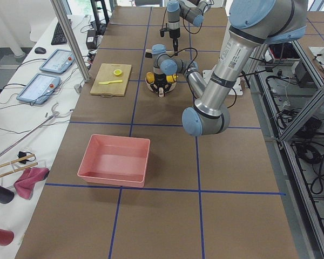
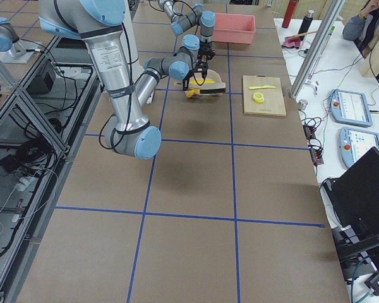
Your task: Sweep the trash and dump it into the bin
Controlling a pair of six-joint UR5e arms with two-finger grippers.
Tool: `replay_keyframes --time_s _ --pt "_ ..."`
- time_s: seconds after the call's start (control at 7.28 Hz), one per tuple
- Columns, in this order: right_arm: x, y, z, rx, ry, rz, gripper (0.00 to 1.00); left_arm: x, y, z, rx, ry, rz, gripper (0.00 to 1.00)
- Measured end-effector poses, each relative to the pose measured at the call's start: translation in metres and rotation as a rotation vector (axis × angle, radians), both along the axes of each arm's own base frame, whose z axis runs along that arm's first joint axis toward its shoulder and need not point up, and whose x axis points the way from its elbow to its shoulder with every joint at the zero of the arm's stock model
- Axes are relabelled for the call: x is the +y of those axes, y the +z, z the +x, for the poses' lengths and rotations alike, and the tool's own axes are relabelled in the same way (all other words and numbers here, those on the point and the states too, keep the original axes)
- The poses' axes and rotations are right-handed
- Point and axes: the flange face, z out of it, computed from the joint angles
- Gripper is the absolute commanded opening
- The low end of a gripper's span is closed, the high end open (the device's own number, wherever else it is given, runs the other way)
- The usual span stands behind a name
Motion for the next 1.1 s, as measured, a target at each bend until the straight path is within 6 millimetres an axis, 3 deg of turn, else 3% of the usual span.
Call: replay_keyframes --time_s 0.27,0.55,0.82,1.1 --pt "0.010 0.024 -0.008 0.045 -0.056 0.007 0.00 0.000 0.002 0.000 0.004 -0.001 0.002 0.00" --pt "0.047 0.038 -0.038 0.075 -0.134 -0.014 0.00 0.000 0.003 0.000 0.005 -0.001 0.003 0.00" --pt "0.072 0.035 -0.056 0.078 -0.150 -0.066 0.00 -0.001 0.003 -0.001 0.005 -0.001 0.003 0.00" --pt "0.080 0.027 -0.063 0.072 -0.144 -0.114 0.00 -0.001 0.003 -0.001 0.005 -0.002 0.004 0.00"
